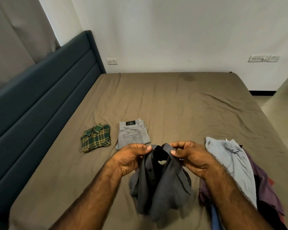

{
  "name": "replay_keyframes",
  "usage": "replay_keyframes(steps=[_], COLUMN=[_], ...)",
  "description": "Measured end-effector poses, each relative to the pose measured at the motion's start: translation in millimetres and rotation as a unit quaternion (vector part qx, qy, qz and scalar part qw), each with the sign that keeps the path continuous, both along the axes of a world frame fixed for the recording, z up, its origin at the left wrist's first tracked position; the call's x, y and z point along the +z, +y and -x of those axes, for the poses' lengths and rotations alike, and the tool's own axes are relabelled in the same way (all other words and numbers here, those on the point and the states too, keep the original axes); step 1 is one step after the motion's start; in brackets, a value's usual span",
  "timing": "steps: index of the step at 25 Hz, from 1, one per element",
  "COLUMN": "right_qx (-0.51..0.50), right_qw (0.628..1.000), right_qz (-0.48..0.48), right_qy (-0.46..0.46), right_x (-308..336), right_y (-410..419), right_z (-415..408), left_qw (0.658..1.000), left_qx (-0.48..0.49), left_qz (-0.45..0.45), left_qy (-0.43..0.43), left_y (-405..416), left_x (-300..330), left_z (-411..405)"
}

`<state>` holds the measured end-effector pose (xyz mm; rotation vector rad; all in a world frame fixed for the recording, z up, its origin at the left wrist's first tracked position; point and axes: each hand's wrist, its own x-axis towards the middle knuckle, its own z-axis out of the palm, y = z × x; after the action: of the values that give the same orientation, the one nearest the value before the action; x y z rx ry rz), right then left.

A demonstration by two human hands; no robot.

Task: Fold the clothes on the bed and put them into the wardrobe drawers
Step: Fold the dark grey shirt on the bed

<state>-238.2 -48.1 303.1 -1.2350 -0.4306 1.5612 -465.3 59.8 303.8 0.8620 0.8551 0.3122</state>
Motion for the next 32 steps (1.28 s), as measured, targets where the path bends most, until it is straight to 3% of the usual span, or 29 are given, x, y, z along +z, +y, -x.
replay_keyframes(steps=[4,7,10,15,21,24,32], right_qx=[-0.003,-0.067,-0.114,-0.122,-0.109,-0.107,-0.148], right_qw=[0.993,0.971,0.919,0.897,0.850,0.856,0.925], right_qz=[0.008,-0.007,-0.058,-0.077,-0.066,-0.062,-0.037], right_qy=[-0.120,-0.228,-0.372,-0.417,-0.512,-0.501,-0.347], right_x=[2.3,7.7,9.9,9.5,13.0,13.6,14.7], right_y=[-2.9,-0.8,2.7,-2.8,-5.3,-5.0,-0.5], right_z=[1.6,7.4,26.5,51.6,53.7,56.4,46.9], left_qw=[0.998,0.998,0.983,0.949,0.922,0.914,0.896], left_qx=[0.009,-0.004,0.013,0.085,0.087,0.103,0.135], left_qz=[0.016,-0.057,-0.153,-0.278,-0.341,-0.346,-0.368], left_qy=[-0.058,0.027,0.097,0.124,0.163,0.188,0.208], left_y=[6.2,-0.6,-16.7,-31.8,-39.4,-39.4,-44.9], left_x=[-3.2,0.2,4.1,-5.9,-6.7,-9.5,-3.8], left_z=[10.4,6.7,-14.9,-43.0,-42.3,-43.7,-50.1])
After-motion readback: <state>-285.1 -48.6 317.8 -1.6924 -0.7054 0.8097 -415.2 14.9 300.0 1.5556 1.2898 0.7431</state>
